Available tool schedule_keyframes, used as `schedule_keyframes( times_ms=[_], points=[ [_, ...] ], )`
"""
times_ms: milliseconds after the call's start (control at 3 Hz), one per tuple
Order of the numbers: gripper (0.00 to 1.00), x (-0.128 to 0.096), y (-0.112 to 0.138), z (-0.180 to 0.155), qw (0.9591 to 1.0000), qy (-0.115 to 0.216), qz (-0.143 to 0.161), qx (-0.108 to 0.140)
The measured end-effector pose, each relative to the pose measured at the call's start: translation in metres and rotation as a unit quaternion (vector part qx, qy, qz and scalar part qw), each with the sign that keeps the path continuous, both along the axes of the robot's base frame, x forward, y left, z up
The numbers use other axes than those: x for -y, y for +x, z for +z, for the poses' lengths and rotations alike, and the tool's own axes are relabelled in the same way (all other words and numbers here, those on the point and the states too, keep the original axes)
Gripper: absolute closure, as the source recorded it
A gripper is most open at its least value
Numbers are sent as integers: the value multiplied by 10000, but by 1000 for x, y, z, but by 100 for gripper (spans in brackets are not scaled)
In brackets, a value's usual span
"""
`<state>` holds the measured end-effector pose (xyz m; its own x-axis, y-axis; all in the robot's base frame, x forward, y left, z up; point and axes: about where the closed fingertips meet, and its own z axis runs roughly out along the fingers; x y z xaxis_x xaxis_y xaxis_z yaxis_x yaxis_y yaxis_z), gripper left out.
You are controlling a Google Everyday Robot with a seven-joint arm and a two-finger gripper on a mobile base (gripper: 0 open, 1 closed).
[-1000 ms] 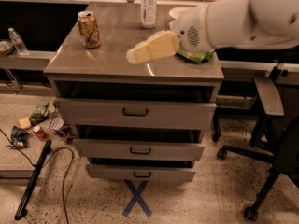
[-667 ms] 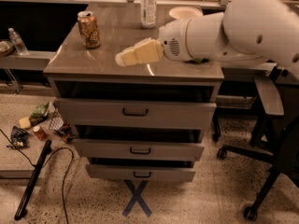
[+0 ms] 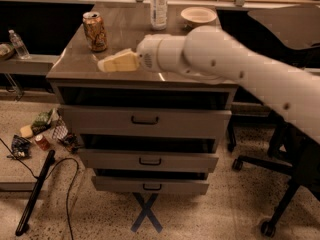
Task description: Move orange can near blue plastic bottle
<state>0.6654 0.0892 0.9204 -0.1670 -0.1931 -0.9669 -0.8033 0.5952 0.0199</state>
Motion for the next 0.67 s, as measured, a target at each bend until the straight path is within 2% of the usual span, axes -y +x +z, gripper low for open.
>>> schedule_keyframes(
  times_ms=[333,667],
  points=[
    [0,-47,43,-10,9995,-15,-287,137],
    [0,-54,38,-10,9997,-37,-194,139]
  ],
)
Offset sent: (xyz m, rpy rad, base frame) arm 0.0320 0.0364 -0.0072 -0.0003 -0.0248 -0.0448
